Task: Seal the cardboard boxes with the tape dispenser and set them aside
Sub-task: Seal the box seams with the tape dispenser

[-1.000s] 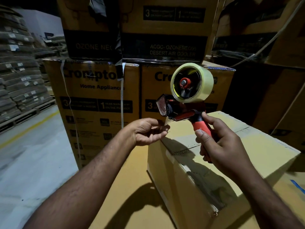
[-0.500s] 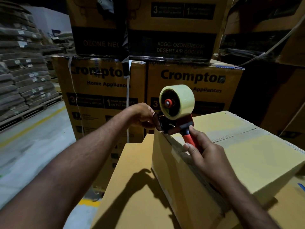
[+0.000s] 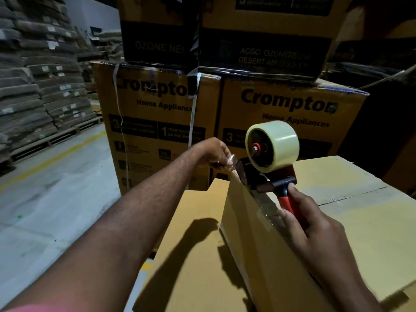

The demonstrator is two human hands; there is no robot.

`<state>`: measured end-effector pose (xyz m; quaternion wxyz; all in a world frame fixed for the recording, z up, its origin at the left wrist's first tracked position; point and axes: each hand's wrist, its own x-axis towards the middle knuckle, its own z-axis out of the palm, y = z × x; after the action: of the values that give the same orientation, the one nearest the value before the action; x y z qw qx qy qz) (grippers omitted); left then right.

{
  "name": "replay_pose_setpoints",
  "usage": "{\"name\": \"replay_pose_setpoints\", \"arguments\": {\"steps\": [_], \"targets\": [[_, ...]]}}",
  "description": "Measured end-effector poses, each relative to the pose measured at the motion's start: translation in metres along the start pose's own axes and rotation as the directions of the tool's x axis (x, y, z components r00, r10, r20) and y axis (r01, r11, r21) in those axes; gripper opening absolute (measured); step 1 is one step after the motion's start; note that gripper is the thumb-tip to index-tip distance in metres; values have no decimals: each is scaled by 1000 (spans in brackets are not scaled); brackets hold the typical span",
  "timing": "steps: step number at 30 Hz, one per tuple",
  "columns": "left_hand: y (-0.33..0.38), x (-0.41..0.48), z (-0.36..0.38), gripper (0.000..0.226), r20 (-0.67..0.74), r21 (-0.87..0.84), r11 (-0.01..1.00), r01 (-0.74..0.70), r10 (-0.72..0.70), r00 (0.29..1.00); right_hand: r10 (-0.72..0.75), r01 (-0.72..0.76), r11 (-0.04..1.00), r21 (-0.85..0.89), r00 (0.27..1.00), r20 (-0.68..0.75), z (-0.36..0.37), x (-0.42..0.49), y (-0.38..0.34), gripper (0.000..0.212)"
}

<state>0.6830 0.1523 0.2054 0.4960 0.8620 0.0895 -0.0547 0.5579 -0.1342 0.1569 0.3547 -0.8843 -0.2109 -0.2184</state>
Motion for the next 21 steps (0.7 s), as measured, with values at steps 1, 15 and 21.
{"name": "replay_pose_setpoints", "arguments": {"steps": [1, 15, 21], "targets": [[-2, 1, 4, 20, 13, -29, 1000, 2, -2, 1000, 7, -7, 1000, 9, 1000, -19, 1, 0, 1, 56], [-29, 16, 31, 12, 85, -175, 979, 104, -90, 992, -15, 17, 999, -44, 999, 35, -1, 0, -5, 56], [-29, 21, 55, 41, -157, -27, 997, -76, 70, 985, 30, -22, 995, -92, 996, 89, 1, 5, -6, 55]]}}
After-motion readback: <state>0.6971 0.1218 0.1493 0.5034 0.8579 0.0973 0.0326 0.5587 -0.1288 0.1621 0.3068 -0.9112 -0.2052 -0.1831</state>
